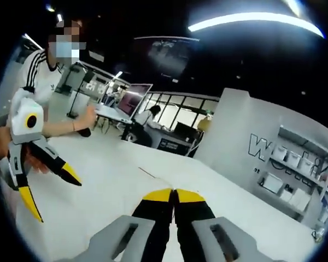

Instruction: Open the resealable bag by pulling the two sides of the seal apart until the entire bag opening is separated and visibly accessible.

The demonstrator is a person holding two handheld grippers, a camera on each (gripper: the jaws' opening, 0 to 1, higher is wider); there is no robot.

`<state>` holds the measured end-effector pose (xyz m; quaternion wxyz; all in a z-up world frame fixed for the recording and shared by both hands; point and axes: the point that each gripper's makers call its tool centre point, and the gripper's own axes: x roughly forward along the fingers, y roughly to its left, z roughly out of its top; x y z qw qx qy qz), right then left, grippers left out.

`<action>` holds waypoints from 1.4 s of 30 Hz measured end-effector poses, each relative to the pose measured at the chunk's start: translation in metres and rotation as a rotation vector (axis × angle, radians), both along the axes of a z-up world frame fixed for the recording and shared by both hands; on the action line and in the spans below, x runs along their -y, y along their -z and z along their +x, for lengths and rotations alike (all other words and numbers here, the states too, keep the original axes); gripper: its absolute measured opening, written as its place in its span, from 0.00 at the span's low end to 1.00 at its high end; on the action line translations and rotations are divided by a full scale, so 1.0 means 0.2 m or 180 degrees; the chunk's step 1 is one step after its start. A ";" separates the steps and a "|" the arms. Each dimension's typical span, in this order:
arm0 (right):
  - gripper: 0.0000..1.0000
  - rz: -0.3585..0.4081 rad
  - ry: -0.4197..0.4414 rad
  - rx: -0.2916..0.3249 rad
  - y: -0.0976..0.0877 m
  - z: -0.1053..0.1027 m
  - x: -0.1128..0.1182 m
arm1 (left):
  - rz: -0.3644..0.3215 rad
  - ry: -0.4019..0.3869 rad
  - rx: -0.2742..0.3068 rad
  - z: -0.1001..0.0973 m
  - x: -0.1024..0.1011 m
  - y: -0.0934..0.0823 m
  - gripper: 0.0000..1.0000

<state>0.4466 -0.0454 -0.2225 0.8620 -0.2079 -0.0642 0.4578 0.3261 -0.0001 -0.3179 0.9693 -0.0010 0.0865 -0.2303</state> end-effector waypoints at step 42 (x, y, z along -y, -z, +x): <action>0.00 -0.0057 0.0220 -0.0226 0.09 0.48 -0.01 | 0.0084 -0.0107 -0.0101 0.01 -0.07 0.01 0.68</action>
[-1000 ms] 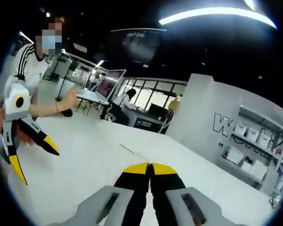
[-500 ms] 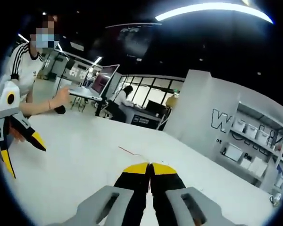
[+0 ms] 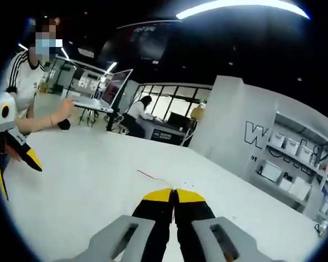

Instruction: Open the resealable bag by pulling the two sides of the seal apart until the entire bag opening is separated and visibly accessible.

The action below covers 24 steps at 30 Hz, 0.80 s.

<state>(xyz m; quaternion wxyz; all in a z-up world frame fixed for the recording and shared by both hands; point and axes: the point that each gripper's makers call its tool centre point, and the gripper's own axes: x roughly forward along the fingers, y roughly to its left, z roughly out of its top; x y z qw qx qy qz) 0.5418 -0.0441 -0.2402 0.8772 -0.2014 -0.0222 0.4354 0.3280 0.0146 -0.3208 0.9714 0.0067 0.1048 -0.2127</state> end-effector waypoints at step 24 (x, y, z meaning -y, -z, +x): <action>0.00 -0.0041 0.0082 -0.0028 0.01 0.15 -0.02 | -0.0056 -0.0022 -0.0025 0.01 -0.04 0.00 0.66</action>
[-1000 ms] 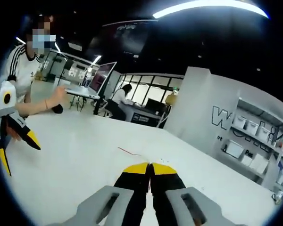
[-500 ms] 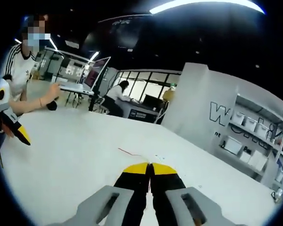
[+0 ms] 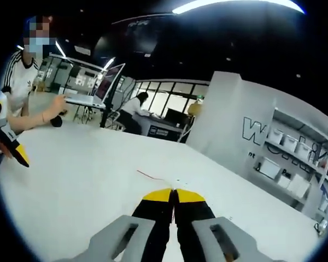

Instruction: Open the resealable bag by pulling the two sides of the seal apart until the entire bag opening is separated and visibly accessible.

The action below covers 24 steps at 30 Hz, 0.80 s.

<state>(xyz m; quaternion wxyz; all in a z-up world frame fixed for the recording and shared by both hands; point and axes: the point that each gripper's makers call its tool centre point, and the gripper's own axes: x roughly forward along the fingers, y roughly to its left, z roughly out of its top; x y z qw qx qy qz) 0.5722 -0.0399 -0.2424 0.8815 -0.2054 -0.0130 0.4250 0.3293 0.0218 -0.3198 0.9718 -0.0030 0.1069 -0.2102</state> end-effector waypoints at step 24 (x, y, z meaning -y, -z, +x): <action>0.00 -0.0016 0.0153 -0.0066 0.04 0.22 0.06 | -0.0004 -0.0053 -0.0062 0.03 -0.04 0.02 0.63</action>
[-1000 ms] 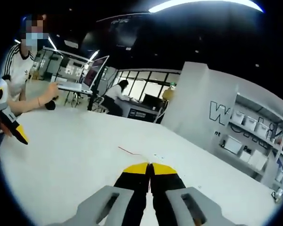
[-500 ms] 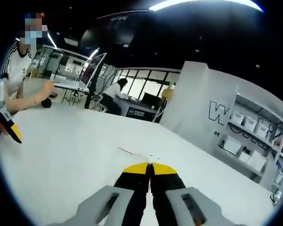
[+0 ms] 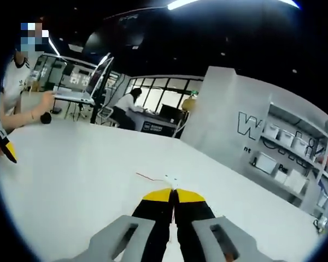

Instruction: Open the resealable bag by pulling the two sides of the seal apart until the entire bag opening is separated and visibly accessible.

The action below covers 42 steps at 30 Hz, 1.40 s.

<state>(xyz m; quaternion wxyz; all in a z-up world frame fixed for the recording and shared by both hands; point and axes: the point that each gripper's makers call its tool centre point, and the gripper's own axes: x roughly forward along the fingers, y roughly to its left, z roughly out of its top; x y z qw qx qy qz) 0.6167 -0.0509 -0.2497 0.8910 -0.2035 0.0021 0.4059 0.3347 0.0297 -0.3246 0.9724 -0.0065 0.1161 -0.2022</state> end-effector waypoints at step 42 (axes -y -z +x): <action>0.00 0.0112 0.0321 -0.0172 0.13 0.27 0.09 | 0.0007 -0.0022 0.0019 0.04 0.00 -0.02 0.61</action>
